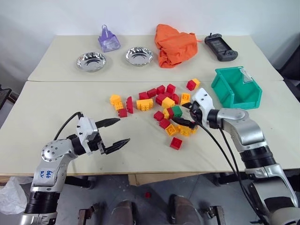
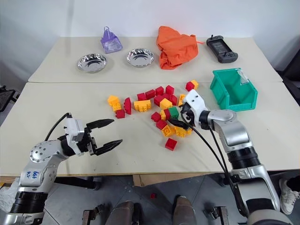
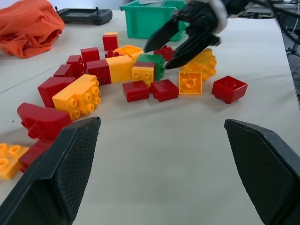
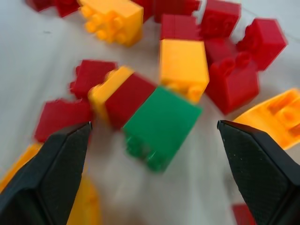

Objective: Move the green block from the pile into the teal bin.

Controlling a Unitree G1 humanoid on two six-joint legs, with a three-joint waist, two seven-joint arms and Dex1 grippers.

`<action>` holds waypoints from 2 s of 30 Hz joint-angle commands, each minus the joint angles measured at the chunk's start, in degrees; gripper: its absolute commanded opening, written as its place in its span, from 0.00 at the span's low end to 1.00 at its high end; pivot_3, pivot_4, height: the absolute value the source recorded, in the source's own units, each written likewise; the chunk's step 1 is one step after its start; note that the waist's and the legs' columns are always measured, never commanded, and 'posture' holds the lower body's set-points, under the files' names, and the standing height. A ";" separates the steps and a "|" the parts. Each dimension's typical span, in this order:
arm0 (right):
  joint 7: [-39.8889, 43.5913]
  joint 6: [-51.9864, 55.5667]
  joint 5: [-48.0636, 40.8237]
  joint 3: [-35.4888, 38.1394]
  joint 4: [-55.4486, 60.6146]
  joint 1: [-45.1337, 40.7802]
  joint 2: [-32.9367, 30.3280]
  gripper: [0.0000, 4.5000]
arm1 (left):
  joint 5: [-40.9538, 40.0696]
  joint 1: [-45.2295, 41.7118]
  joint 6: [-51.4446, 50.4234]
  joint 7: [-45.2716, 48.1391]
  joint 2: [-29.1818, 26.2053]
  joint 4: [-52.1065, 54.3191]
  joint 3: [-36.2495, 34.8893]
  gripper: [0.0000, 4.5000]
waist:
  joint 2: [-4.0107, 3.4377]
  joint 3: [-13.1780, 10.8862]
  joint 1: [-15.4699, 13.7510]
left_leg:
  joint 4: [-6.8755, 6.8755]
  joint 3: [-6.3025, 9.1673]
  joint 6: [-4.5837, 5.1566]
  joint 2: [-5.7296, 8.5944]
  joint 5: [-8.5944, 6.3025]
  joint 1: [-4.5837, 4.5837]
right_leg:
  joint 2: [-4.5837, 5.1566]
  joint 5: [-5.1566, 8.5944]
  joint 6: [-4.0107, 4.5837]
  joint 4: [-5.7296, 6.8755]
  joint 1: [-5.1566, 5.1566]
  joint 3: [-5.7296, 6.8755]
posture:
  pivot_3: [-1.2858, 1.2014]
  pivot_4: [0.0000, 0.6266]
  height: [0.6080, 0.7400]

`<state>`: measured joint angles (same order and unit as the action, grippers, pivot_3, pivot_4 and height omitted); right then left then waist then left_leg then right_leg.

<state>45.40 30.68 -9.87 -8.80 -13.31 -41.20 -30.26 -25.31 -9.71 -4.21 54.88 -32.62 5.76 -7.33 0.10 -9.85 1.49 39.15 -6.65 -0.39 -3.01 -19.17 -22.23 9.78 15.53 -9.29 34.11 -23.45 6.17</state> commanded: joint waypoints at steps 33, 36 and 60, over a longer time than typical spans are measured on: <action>-13.54 -22.74 0.09 24.69 -34.05 -13.11 -13.29 0.50 | -0.07 -16.74 -4.23 -10.48 15.53 -0.97 6.93 1.00 | 0.00 -0.01 0.42 | -0.07 -0.10 0.01 0.02 0.01 0.02 | 0.00 -0.01 -0.02 -0.08 0.01 -0.03 | 0.52 0.24 1.00; -12.70 -24.36 0.03 24.74 -41.52 -16.07 -12.70 0.50 | 0.57 -17.66 -3.87 -9.96 16.17 -1.84 7.99 1.00 | -0.02 -0.02 0.42 | -0.13 -0.12 0.01 0.02 0.01 0.03 | 0.00 -0.01 -0.02 -0.12 0.00 -0.03 | 0.52 0.24 1.00; 17.05 -27.78 -19.75 27.59 15.35 38.19 -10.24 1.00 | 6.00 4.20 -0.11 -14.19 -0.31 2.37 -7.51 1.00 | -0.01 -0.02 -1.32 | 0.05 -0.07 0.04 -0.02 -0.03 0.05 | -0.01 -0.08 -0.03 -0.22 0.11 0.01 | 0.52 0.24 1.00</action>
<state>64.08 4.43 -28.44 15.67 0.20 -3.99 -41.32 -19.98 -6.11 -6.39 41.21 -31.73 5.11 -12.73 0.09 -9.87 0.17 39.20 -6.72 -0.36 -3.04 -19.20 -22.14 9.77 15.41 -9.25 33.94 -23.34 6.18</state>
